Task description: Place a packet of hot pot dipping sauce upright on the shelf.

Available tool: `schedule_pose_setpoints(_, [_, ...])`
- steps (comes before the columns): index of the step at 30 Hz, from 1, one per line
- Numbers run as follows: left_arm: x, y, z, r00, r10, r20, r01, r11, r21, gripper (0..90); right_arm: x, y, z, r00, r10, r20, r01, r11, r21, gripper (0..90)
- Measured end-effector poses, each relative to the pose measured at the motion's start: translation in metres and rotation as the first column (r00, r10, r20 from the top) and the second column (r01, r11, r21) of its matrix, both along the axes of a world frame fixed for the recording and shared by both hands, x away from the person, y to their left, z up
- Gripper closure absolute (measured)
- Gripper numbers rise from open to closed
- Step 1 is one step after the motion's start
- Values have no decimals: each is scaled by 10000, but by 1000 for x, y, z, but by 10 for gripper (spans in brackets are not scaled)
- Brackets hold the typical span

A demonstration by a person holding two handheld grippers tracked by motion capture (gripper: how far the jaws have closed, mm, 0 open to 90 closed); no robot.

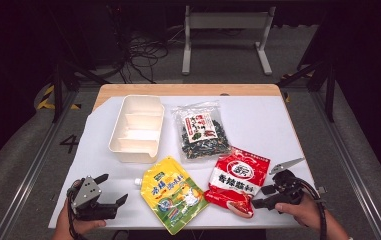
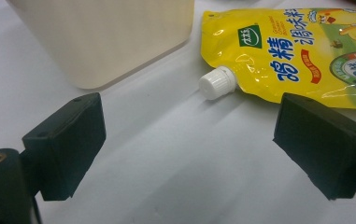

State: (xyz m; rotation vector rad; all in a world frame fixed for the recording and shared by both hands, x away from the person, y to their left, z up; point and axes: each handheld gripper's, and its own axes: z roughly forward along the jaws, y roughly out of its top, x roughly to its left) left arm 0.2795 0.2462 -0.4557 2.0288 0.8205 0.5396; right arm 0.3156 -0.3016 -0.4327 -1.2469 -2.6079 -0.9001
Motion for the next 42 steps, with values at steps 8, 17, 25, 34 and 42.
schedule_pose_setpoints(8, [2, -3, -1, 9999, -106, -60, 107, 9999, 40, 95, 9, 6, -5, 9985, -541, 37, 535, 9943, 924, 196])
schedule_pose_setpoints(17, [4, -6, -2, 9997, -169, -149, 170, 9998, 41, 91, 13, 31, -9, 9727, -1926, 1297, 1867, 9808, 560, 201])
schedule_pose_setpoints(25, [6, -6, -2, 9996, -181, -199, 183, 9998, 102, 91, 12, 47, -15, 9639, -1395, 2266, 1240, 9889, 815, 775])
schedule_pose_setpoints(34, [6, -3, -4, 9996, -159, -246, 162, 9998, 96, 90, 33, 4, -4, 9159, -3209, 2409, 2980, 9461, 1271, 309])
schedule_pose_setpoints(42, [7, -6, -5, 9992, -239, -313, 246, 9994, 222, 89, 61, -27, -20, 8909, -4186, 1765, 3676, 8925, 2612, 196])
